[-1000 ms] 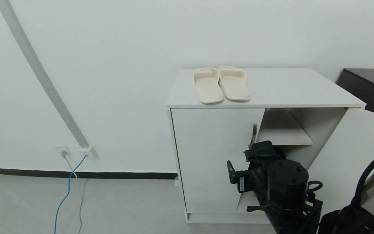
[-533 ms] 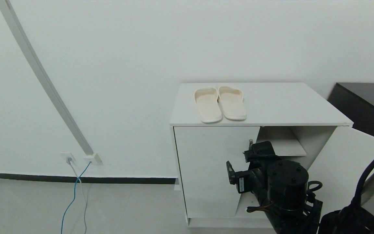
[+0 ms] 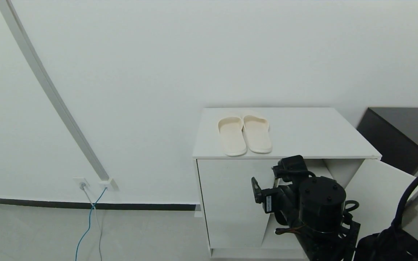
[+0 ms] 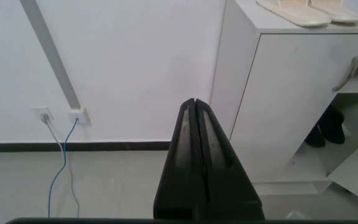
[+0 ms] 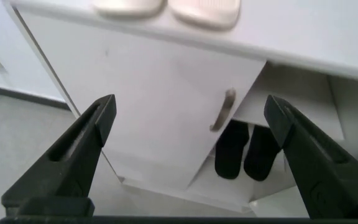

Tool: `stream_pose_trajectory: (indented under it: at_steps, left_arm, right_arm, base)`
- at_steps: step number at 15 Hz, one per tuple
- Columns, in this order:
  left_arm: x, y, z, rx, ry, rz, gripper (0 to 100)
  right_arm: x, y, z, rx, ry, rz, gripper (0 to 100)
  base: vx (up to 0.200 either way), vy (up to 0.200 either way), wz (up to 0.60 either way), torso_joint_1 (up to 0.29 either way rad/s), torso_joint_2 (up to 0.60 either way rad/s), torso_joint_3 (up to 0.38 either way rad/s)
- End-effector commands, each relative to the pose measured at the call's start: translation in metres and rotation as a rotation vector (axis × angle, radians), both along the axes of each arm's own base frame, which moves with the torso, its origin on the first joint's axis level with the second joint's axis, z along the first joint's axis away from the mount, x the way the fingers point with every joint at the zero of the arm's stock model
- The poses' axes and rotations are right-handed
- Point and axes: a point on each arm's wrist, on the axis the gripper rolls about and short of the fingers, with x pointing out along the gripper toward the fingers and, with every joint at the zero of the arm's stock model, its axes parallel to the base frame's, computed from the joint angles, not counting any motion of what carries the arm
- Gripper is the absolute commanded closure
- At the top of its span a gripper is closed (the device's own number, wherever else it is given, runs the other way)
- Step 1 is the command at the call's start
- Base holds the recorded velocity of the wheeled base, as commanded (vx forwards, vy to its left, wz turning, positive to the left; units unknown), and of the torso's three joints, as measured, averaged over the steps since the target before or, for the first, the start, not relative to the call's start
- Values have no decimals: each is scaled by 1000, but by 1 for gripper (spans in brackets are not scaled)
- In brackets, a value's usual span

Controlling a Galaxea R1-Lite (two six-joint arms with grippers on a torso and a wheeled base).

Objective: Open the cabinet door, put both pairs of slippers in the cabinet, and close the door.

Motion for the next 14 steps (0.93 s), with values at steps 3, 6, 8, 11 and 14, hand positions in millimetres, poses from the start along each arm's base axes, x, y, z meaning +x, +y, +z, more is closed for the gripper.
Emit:
stream_pose_trajectory:
  at_steps: [3,6,8,11,14]
  left_arm:
    - [0,0,0,1,0,0,100]
    - [0,0,0,1,0,-2,100]
    - [0,0,0,1,1,0,100]
    - [0,0,0,1,0,-2,100]
    - [0,0,0,1,1,-2,100]
  right_arm:
    - [13,10,18,38,-29,8,0]
    - [27,17,36,65,-42,15,0]
    - [33,20,44,69,-33,10,0]
    - [41,30,61,94,46,35,0]
    - [45,35,70,106,142,47,0]
  base:
    - [0,0,0,119,-258,-141]
    - [0,0,0,0,0,0]
    - [0,0,0,0,0,0]
    - [0,0,0,0,0,0]
    - [0,0,0,0,0,0]
